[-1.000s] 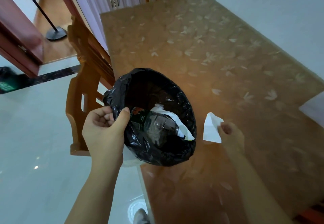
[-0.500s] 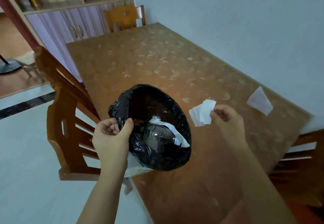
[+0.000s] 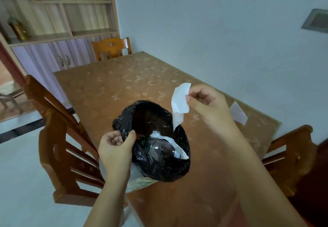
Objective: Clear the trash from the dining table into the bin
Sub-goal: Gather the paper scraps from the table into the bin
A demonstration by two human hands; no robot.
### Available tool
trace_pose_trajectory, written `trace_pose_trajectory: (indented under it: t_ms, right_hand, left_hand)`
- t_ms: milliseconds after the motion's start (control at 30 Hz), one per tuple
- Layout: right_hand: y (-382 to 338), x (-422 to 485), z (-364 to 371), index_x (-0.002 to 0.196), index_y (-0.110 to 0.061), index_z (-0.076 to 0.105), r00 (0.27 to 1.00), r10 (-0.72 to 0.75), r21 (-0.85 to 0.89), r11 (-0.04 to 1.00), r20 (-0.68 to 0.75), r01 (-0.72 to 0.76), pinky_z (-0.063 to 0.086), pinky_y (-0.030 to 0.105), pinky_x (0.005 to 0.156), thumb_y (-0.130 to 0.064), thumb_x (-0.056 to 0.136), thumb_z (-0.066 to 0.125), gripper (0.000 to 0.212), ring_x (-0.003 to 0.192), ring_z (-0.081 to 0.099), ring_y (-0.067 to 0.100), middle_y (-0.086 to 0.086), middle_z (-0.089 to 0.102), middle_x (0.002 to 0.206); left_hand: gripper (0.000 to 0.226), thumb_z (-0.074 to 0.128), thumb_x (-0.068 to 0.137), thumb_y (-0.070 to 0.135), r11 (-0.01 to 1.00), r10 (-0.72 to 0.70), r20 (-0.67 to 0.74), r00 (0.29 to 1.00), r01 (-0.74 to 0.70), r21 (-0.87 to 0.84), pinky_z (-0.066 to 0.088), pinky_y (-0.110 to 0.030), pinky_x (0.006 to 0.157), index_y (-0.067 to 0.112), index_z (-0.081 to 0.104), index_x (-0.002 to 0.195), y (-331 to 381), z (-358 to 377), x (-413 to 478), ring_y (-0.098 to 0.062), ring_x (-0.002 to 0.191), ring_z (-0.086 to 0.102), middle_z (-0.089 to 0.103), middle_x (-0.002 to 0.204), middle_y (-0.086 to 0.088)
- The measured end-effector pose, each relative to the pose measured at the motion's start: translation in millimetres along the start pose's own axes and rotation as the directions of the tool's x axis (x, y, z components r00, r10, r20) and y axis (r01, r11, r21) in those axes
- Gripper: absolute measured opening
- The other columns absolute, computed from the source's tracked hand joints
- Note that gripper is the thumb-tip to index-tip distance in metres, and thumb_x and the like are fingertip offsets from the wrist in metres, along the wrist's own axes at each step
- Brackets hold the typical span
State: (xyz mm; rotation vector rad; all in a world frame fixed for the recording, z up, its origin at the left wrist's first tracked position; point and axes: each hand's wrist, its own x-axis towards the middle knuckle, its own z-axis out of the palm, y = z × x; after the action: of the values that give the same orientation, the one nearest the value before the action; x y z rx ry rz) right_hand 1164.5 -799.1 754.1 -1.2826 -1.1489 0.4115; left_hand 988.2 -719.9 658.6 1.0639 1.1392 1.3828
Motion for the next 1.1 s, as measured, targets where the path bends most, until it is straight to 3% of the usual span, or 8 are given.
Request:
trace_pose_trajectory:
  t_ms: [133,333,433,533,633,800,967,1100]
  right_hand:
    - [2.7,-5.8,14.8,0.078,-0.013,0.063,0.998,0.012,-0.019,1.000,0.055,-0.011,0.044,0.011,0.060,0.004,0.080,0.059,0.018,0.065,0.052,0.003,-0.001,0.060,0.076]
    - [29.2,-17.5,30.2,0.077,-0.019,0.064,0.980,0.153,-0.088,0.986,0.126,-0.143,0.047,0.015,0.066,0.001,0.081,0.059,0.020,0.070,0.054,0.011,-0.003,0.060,0.076]
    - [37.6,-21.2,38.4,0.076,-0.025,0.064,0.969,0.206,-0.230,0.958,0.139,-0.170,0.046,0.014,0.063,-0.007,0.082,0.060,0.020,0.065,0.053,0.003,-0.010,0.060,0.074]
    - [38.9,-26.3,45.8,0.087,-0.027,0.066,0.941,0.265,-0.411,0.897,0.211,-0.160,0.048,0.017,0.070,-0.016,0.082,0.061,0.013,0.075,0.059,0.003,-0.011,0.065,0.083]
    - [33.4,-35.8,47.5,0.097,-0.026,0.066,0.923,0.294,-0.411,0.895,0.250,-0.174,0.049,0.015,0.074,-0.022,0.082,0.063,0.017,0.083,0.061,0.002,-0.012,0.067,0.090]
    - [33.5,-67.7,27.8,0.100,-0.023,0.065,0.969,0.241,-0.527,0.830,0.050,-0.179,0.038,-0.001,0.072,-0.020,0.083,0.061,0.017,0.086,0.058,-0.002,-0.011,0.066,0.093]
    - [40.1,-119.0,-13.7,0.097,-0.015,0.066,0.970,0.189,-0.690,0.683,-0.151,-0.240,0.043,0.025,0.080,-0.019,0.084,0.060,0.015,0.091,0.057,0.015,0.001,0.065,0.095]
    - [42.3,-158.1,-58.3,0.095,-0.016,0.066,0.953,0.158,-0.698,0.652,-0.258,-0.297,0.044,0.030,0.081,-0.019,0.084,0.059,0.013,0.092,0.056,0.016,-0.001,0.063,0.093]
  left_hand:
    - [0.024,0.073,0.074,0.012,0.999,0.000,0.014,1.000,0.000,-0.034,0.040,-0.011,0.049,0.020,0.051,0.079,7.9,-1.3,-4.9,-0.009,0.059,0.041,0.043,0.068,0.001]
    - [0.023,0.073,0.074,0.011,0.997,0.010,0.035,0.999,-0.008,-0.080,0.043,-0.014,0.055,0.018,0.052,0.081,20.3,-9.1,-11.2,-0.009,0.062,0.043,0.045,0.070,0.001]
    - [0.022,0.073,0.073,0.010,0.996,0.050,0.036,0.998,-0.046,-0.082,0.042,-0.010,0.052,0.017,0.054,0.081,26.6,-13.4,-16.8,-0.003,0.057,0.044,0.046,0.068,0.000]
    - [0.023,0.073,0.072,0.008,0.994,0.063,0.035,0.997,-0.059,-0.097,0.041,-0.009,0.051,0.018,0.053,0.079,30.4,-18.1,-21.4,0.003,0.050,0.043,0.046,0.067,0.000]
    - [0.023,0.073,0.072,0.008,0.994,0.041,0.027,0.999,-0.038,-0.106,0.042,-0.010,0.051,0.018,0.054,0.079,30.5,-24.3,-24.7,0.001,0.051,0.044,0.048,0.068,0.000]
    - [0.024,0.074,0.071,0.009,0.995,0.014,0.031,0.999,-0.011,-0.098,0.042,-0.008,0.052,0.020,0.055,0.080,21.8,-33.7,-33.2,0.004,0.049,0.045,0.049,0.068,0.001]
    - [0.026,0.077,0.069,0.017,1.000,0.024,0.079,0.997,-0.023,-0.021,0.041,-0.008,0.052,0.026,0.054,0.079,13.3,-26.2,-56.5,0.001,0.053,0.043,0.049,0.070,0.003]
    - [0.027,0.077,0.064,0.028,1.000,0.006,0.106,0.994,-0.009,0.023,0.042,-0.011,0.052,0.030,0.053,0.078,10.7,-7.6,-89.3,0.001,0.051,0.043,0.048,0.067,0.006]
